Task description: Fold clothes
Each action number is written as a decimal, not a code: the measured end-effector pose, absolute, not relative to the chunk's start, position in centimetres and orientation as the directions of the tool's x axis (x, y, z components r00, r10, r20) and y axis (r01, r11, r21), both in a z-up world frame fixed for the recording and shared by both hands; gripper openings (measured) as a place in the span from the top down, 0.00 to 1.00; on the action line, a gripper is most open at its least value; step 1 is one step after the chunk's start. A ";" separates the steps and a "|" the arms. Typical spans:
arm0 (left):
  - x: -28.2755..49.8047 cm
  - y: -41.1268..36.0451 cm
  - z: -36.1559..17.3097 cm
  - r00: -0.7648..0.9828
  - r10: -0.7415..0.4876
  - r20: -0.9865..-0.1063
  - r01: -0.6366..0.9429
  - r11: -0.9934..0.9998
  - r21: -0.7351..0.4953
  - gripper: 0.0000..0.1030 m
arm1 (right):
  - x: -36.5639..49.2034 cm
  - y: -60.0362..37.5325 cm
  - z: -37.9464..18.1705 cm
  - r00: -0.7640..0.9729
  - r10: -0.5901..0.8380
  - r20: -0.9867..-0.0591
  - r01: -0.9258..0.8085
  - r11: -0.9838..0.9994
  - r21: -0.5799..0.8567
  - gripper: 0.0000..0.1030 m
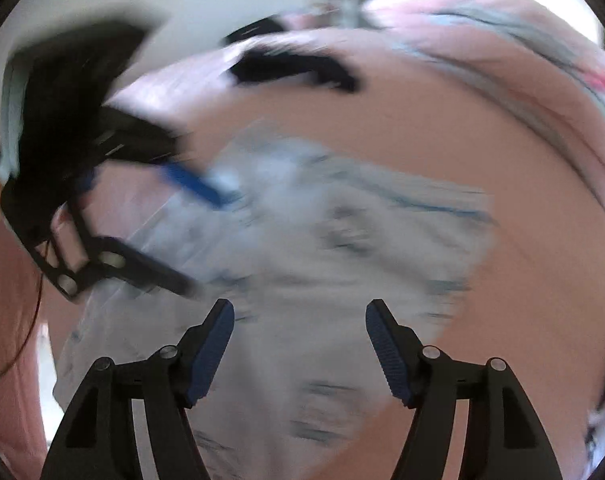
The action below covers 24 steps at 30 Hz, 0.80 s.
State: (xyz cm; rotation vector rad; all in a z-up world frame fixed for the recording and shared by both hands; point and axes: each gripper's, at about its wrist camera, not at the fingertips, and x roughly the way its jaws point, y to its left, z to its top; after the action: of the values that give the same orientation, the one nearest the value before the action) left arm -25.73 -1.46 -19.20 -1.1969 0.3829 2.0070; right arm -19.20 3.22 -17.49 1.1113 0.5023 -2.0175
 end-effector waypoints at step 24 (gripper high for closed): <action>-19.1 -4.5 -19.9 -0.210 0.318 -0.925 -0.783 -0.620 -0.035 0.39 | -11.7 11.1 -20.0 -0.294 -0.378 -0.878 0.783 -0.622 0.005 0.29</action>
State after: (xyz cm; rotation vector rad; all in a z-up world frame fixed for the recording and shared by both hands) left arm -19.06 -4.53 -19.91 -1.3025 0.5882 1.9065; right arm -11.71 11.08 -19.97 1.1784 0.5623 -1.9806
